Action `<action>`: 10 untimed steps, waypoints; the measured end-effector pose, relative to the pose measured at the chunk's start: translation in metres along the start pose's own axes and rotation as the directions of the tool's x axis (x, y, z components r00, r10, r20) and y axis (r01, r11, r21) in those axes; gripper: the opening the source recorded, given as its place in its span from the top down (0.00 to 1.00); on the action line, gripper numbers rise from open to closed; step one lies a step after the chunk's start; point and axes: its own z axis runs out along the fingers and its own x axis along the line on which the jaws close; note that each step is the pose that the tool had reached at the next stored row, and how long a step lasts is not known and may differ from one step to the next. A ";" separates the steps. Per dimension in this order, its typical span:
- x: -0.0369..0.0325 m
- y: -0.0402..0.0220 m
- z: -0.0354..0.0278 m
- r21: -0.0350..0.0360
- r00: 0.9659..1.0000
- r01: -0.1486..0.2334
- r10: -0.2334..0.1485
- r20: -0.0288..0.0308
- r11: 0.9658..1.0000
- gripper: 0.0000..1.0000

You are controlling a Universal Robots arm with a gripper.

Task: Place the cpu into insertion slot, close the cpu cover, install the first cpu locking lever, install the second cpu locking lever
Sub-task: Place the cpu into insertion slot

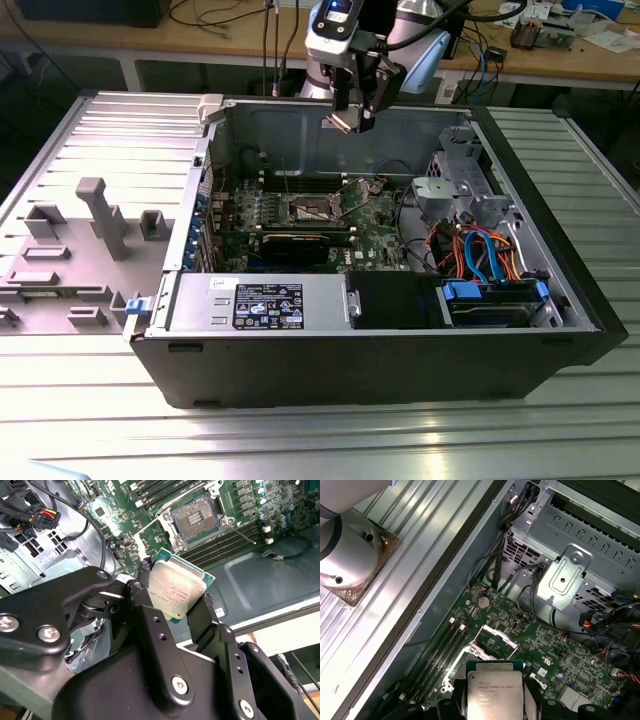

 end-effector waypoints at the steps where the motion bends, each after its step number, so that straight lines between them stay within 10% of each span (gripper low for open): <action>1: 0.0000 0.0000 0.0000 0.000 1.000 -0.002 0.002 0.000 1.000 0.45; 10: 0.0000 0.0000 0.0001 0.000 1.000 -0.023 0.023 0.002 1.000 0.45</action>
